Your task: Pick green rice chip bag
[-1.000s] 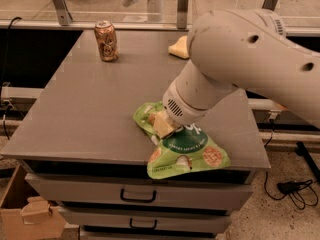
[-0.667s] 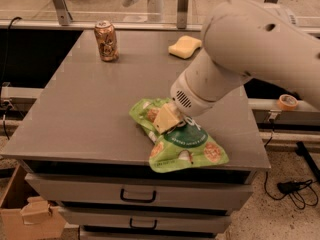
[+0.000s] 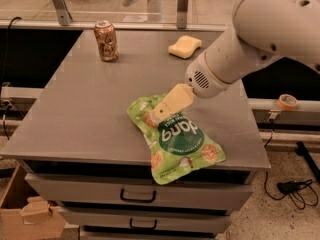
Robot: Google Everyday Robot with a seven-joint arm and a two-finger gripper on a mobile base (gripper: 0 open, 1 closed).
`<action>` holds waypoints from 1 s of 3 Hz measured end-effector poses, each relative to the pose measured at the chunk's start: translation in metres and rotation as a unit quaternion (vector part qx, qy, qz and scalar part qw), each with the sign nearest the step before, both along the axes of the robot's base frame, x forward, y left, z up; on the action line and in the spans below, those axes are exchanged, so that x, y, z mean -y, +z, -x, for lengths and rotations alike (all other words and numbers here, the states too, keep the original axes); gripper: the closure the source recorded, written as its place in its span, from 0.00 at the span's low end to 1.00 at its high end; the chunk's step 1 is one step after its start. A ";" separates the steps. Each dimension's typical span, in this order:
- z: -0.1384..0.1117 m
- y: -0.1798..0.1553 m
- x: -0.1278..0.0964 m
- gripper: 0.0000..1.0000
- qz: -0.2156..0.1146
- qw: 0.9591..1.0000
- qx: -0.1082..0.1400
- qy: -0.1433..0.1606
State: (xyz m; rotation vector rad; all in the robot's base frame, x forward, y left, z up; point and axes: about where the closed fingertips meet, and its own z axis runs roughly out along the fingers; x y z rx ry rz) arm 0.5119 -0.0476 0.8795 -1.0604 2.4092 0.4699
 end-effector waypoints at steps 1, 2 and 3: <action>-0.010 -0.001 0.004 0.33 -0.015 1.000 -0.001 0.005; -0.014 -0.013 0.003 0.58 -0.026 0.999 -0.020 0.004; -0.014 -0.022 0.003 0.81 -0.033 0.999 -0.038 -0.002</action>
Offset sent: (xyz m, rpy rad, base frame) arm 0.0191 -0.0051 -0.0300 0.0797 0.0861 0.0009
